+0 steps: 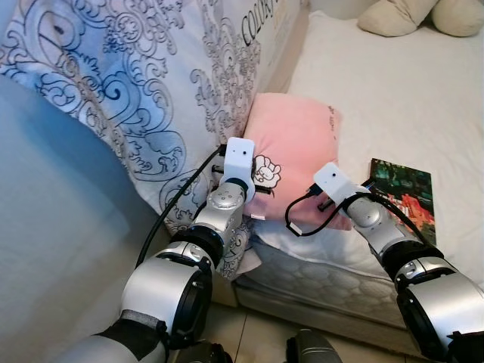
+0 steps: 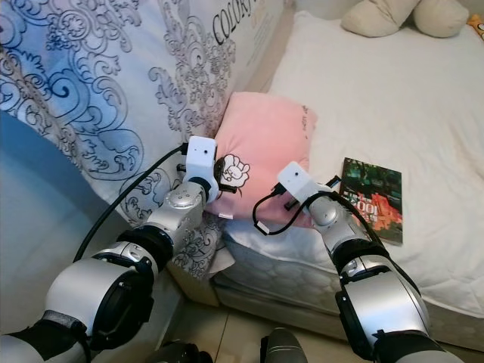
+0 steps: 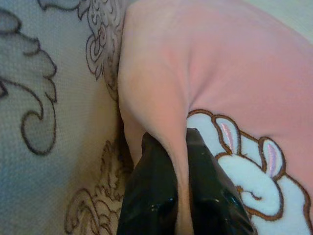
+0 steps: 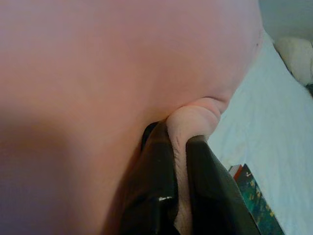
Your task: Clean up the room
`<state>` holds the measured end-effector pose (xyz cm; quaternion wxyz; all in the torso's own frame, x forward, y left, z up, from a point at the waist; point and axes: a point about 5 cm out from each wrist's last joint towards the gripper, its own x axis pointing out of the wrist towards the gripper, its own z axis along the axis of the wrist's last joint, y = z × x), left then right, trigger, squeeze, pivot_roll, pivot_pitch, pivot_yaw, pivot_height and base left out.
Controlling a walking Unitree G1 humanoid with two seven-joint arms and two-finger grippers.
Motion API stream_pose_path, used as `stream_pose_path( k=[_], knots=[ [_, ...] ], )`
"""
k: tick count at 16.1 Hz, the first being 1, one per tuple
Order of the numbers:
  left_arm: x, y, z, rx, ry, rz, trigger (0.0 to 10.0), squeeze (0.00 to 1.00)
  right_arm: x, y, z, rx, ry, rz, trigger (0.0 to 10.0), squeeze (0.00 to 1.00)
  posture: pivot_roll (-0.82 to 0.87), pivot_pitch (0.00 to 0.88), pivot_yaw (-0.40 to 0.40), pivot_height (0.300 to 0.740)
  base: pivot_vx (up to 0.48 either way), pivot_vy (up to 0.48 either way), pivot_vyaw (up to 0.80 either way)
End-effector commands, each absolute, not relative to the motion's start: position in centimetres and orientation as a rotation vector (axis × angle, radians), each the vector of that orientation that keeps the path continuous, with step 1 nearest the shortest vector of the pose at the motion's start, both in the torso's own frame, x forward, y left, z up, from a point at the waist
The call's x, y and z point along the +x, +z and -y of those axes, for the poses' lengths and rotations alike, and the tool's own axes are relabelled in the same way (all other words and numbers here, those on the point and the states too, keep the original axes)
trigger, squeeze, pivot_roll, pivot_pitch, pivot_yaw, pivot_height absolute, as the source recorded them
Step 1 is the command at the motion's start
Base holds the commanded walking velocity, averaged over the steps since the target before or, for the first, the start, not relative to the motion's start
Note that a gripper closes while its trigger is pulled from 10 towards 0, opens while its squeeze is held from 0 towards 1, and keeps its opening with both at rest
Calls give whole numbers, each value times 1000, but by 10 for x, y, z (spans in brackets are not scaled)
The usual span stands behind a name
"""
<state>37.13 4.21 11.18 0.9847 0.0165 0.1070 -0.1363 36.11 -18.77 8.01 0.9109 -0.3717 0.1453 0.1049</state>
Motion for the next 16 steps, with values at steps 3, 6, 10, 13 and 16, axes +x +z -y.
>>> stream_pose_path(
  k=[3, 6, 10, 13, 16],
  knots=[
    [387, 144, -59, 201, -264, -34, 10000, 1000, 362, 80, 190, -559, 120, -321, 10000, 1000, -235, 85, 82, 719, 0, 0, 0],
    [399, 178, -71, 257, -244, 103, 10000, 1000, 358, 72, 179, -346, 82, -326, 10000, 1000, -225, 72, 81, 719, 0, 0, 0],
    [391, 167, -57, 182, -328, 91, 10000, 1000, 354, 68, 185, -310, 39, -316, 10000, 1000, -230, 31, 80, 719, 0, 0, 0],
    [387, 168, -61, 102, -370, 154, 10000, 1000, 354, 73, 174, -202, 21, -220, 10000, 1000, -216, 0, 70, 719, 0, 0, 0],
    [375, 160, -62, 75, -422, 217, 10000, 1000, 340, 71, 168, -187, -37, -110, 10000, 1000, -212, 0, 66, 719, 0, 0, 0]
  ],
)
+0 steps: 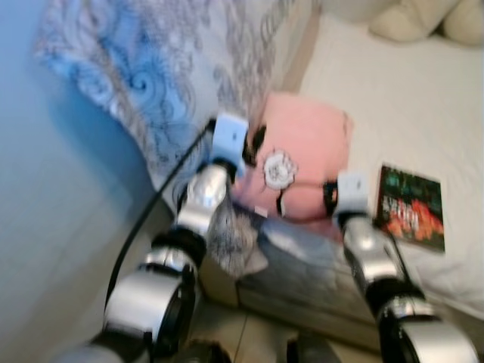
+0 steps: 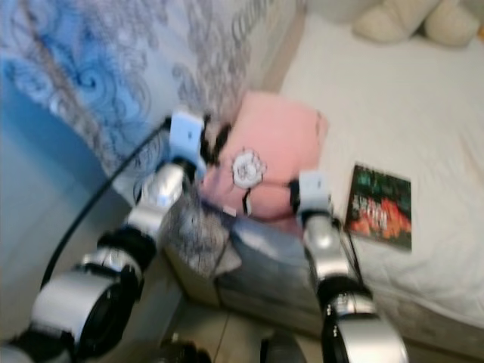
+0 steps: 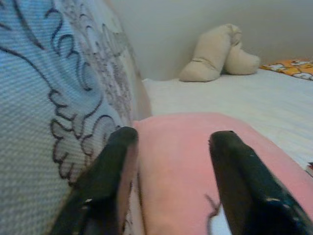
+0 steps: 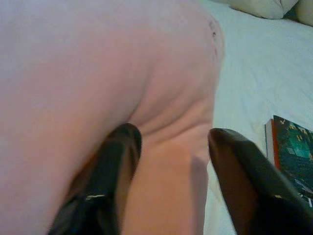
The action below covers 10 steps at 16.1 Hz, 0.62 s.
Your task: Clean up the room
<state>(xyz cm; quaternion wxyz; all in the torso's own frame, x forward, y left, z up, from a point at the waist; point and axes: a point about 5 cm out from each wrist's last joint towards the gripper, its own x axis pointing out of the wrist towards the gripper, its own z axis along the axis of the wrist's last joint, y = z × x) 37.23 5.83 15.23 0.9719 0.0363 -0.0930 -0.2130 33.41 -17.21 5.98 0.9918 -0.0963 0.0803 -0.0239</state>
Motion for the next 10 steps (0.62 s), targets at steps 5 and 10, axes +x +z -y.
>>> stream_pose_path(
  k=[5, 10],
  knots=[
    [313, 121, -100, -51, -433, 200, 10000, 0, 258, 75, 181, -102, -159, 92, 10000, 1000, -193, 0, 67, 719, 0, 0, 0],
    [302, 115, -112, 3, -346, 154, 10000, 0, 249, 88, 186, -228, -153, 93, 10000, 1000, -191, 0, 62, 719, 0, 0, 0]
  ],
)
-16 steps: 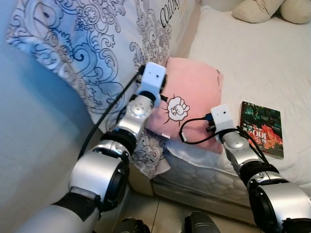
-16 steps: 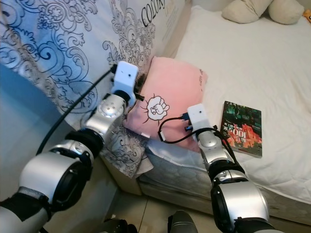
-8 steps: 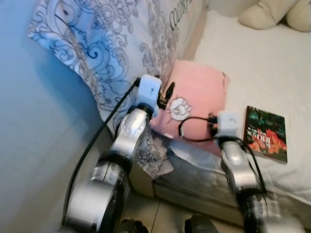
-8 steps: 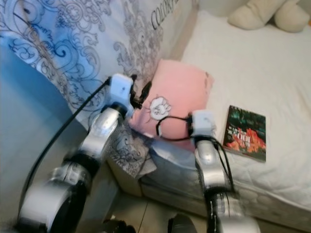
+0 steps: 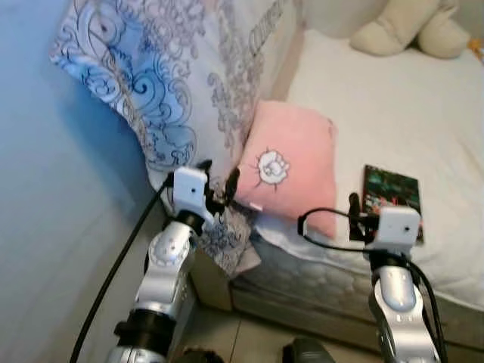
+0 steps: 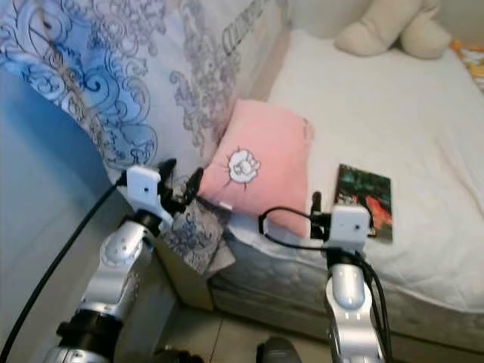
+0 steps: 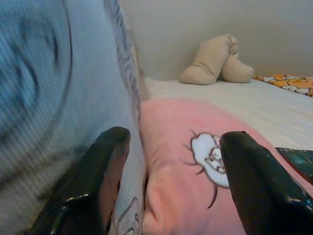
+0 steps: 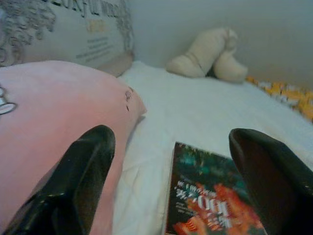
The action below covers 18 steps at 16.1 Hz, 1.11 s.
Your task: Clean up the room
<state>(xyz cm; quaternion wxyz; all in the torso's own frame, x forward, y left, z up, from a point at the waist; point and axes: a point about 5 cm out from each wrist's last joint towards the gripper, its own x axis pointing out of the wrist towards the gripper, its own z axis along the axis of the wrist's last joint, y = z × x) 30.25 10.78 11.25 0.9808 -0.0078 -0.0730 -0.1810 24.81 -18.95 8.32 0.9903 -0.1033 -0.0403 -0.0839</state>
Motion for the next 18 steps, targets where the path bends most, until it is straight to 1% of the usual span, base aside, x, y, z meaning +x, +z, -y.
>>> stream_pose_path(
  k=[1, 2, 3, 4, 6, 8, 9, 11, 16, 18],
  knots=[
    [293, 111, -115, -12, -345, 135, 10000, 0, 241, 89, 181, -260, -118, 104, 10000, 0, -192, 0, 60, 719, 0, 0, 0],
    [289, 109, -118, -31, -339, 125, 10000, 0, 236, 89, 181, -265, -110, 106, 10000, 0, -191, 0, 59, 719, 0, 0, 0],
    [283, 104, -123, -101, -324, 99, 10000, 0, 230, 86, 181, -261, -101, 94, 10000, 0, -191, 0, 60, 719, 0, 0, 0],
    [281, 99, -130, -138, -297, 76, 10000, 0, 227, 79, 184, -226, -110, 53, 10000, 0, -186, 0, 57, 719, 431, 0, 0],
    [287, 99, -130, -135, -284, 74, 10000, 0, 235, 83, 183, -185, -120, 44, 10000, 0, -188, 0, 58, 719, 412, -242, 0],
    [288, 94, -129, -145, -280, 54, 10000, 0, 241, 80, 183, -175, -148, 11, 10000, 0, -192, 0, 56, 719, 412, -242, 0],
    [283, 83, -129, -164, -273, 7, 10000, 0, 240, 77, 181, -187, -133, -1, 10000, 0, -200, 0, 58, 719, 409, -244, -738],
    [280, 79, -128, -164, -276, -13, 10000, 0, 239, 75, 182, -192, -131, -12, 10000, 0, -205, 0, 60, 719, 409, -244, -734],
    [283, 83, -124, -156, -295, 1, 10000, 0, 243, 72, 178, -186, -79, -32, 10000, 0, -208, 0, 61, 719, 409, -247, -700],
    [286, 86, -128, -185, -242, 12, 10000, 0, 251, 75, 173, -184, -48, -16, 10000, 0, -196, 0, 55, 719, 409, -246, 0]
  ],
)
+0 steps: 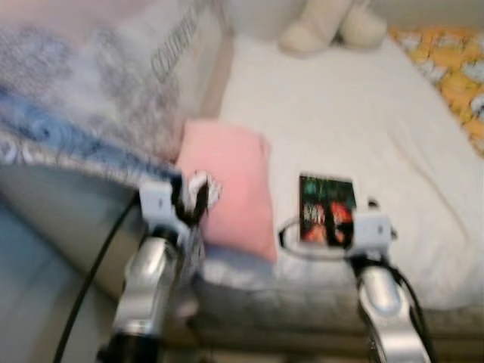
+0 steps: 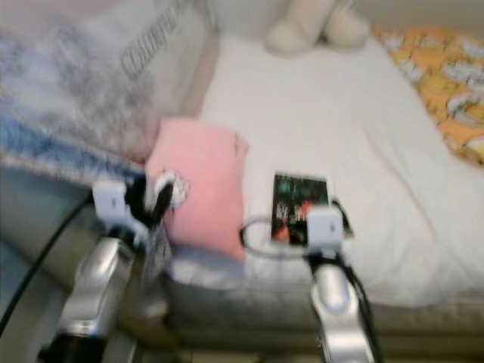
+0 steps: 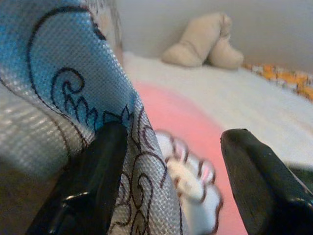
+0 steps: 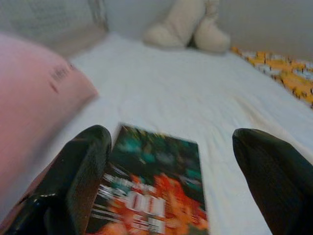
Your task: Clean up the room
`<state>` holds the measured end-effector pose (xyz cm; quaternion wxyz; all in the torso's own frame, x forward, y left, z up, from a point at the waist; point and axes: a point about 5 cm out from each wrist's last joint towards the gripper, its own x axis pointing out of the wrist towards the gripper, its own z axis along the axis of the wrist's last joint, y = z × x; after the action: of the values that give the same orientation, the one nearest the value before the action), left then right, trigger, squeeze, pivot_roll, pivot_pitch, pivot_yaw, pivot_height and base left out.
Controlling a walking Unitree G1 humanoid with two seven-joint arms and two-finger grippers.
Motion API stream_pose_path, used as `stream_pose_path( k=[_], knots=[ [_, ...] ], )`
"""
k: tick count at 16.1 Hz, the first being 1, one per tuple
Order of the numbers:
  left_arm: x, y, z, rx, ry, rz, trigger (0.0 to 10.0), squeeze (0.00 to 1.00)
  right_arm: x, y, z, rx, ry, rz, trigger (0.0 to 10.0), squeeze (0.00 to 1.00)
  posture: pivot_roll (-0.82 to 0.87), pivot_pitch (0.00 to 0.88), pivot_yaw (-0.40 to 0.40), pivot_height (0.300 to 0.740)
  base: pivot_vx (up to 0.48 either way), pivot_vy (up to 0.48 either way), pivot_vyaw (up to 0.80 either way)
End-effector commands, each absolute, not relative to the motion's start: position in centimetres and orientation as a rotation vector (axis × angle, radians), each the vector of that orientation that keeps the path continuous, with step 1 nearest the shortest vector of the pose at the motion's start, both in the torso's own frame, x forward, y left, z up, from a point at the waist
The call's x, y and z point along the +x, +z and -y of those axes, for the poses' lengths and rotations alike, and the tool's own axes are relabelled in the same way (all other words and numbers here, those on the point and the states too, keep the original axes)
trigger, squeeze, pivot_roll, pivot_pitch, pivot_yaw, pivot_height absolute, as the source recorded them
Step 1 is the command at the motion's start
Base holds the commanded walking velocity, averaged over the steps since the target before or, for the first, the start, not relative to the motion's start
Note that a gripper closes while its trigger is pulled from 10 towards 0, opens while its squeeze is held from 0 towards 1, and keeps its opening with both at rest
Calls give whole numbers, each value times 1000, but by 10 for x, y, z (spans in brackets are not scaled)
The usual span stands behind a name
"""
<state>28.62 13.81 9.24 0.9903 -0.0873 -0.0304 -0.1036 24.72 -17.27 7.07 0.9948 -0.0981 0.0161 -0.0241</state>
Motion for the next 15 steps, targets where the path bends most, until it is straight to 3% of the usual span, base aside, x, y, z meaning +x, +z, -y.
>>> stream_pose_path(
  k=[1, 7, 10, 12, 15],
  knots=[
    [286, 86, -128, -187, -232, 15, 10000, 0, 252, 76, 172, -183, -42, -13, 10000, 0, -196, 0, 55, 719, 409, -244, 0],
    [280, 72, -145, -121, -141, -49, 10000, 0, 258, 71, 164, -187, 18, -35, 10000, 0, -166, 0, 48, 719, 0, 0, 0],
    [271, 58, -165, -80, -97, -107, 10000, 0, 256, 64, 164, -172, 23, -66, 10000, 0, -160, 0, 52, 719, -160, 420, 0],
    [271, 62, -167, -38, -113, -83, 10000, 0, 254, 61, 165, -171, 18, -78, 10000, 0, -157, 0, 54, 719, -120, 420, 0],
    [277, 70, -156, 38, -140, -52, 10000, 0, 253, 58, 164, -169, 14, -85, 10000, 0, -155, 0, 64, 719, 0, 0, 0]
  ],
)
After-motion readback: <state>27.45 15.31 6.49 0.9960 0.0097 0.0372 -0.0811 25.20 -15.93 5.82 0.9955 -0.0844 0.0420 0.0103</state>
